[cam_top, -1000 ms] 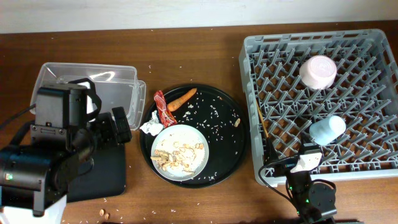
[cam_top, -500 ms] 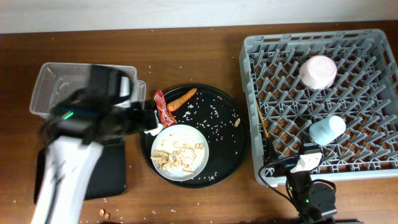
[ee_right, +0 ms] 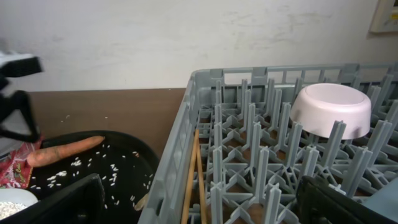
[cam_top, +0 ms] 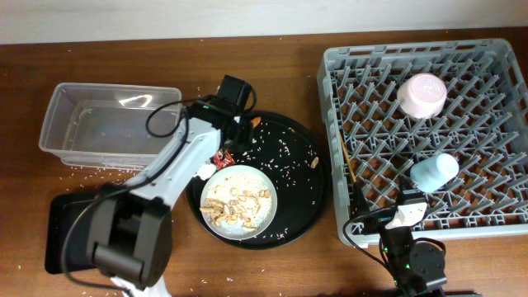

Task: Sort waste into correct bins and load items into the dishwasher rack
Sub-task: 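Grasp the carrot with the left gripper and place it on the black tray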

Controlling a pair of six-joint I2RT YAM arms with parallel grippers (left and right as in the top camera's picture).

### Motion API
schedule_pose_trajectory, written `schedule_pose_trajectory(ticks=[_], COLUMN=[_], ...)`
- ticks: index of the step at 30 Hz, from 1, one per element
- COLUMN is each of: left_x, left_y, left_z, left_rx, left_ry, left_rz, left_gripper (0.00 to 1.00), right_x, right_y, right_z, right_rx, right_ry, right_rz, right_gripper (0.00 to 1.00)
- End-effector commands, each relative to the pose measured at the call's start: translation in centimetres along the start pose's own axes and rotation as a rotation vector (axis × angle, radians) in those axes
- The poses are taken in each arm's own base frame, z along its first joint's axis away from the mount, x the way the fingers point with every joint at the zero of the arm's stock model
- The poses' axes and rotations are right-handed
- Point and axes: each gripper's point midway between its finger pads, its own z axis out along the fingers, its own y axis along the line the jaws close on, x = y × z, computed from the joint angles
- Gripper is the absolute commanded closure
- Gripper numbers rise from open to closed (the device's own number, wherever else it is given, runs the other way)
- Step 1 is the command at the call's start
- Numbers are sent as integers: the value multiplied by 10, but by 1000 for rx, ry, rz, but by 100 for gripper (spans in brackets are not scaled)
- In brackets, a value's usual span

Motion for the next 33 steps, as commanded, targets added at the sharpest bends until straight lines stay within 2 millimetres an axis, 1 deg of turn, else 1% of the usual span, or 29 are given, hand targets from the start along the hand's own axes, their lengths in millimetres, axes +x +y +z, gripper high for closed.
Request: schedule_pose_trajectory(ticks=[1,2,3,6,8,9,10,11,12,15,16,18,21,22,24,25,26,27,29,30,31,32,33], left_x=[-14,-16,-16,-7,0,3,4,5,5,2,0,-9,-19,-19,-9,-5,3,14,33,49,61,80,96], left_y=[-11,-12,-13,-13,-13,-13,-13,-12,-13,-12,-12,-11,-7,-2,15,23,42,70,101,121,134,154,169], left_z=[17,23,33,60,73,77,78,78,76,67,60,36,-7,-33,-80,-94,-121,-145,-164,-172,-174,-172,-166], left_rx=[-2,-3,-5,-10,-13,-13,-13,-14,-14,-14,-14,-13,-12,-12,-19,-22,-45,-112,-189,-227,-249,-284,-312], left_ry=[-55,-62,-56,-17,7,18,23,28,28,36,36,20,-3,-6,-5,-7,-20,-26,0,37,66,110,147], left_rz=[239,277,319,345,350,351,351,352,352,354,350,305,225,165,34,4,-52,-131,-239,-318,-375,-463,-549], left_gripper=[29,29,29,30,34,38,47,62,72,80,83,91,92,92,92,92,92,92,92,92,92,92,92], right_x=[2,2,2,2,2,2,2,2,2,2,2,2,2,2,2,2,2,2,2,2,2,2,2], right_y=[-1,-1,-1,-1,-1,-1,-1,-1,-1,-1,-1,-1,-1,-1,-1,-1,-1,-1,-1,-1,-1,-1,-1], right_z=[0,0,0,0,0,0,0,0,0,0,0,0,0,0,0,0,0,0,0,0,0,0,0], right_rx=[3,3,3,3,3,3,3,3,3,3,3,3,3,3,3,3,3,3,3,3,3,3,3], right_ry=[1,1,1,1,1,1,1,1,1,1,1,1,1,1,1,1,1,1,1,1,1,1,1], right_rz=[-7,-7,-7,-7,-7,-7,-7,-7,-7,-7,-7,-7,-7,-7,-7,-7,-7,-7,-7,-7,-7,-7,-7], right_gripper=[2,2,2,2,2,2,2,2,2,2,2,2,2,2,2,2,2,2,2,2,2,2,1])
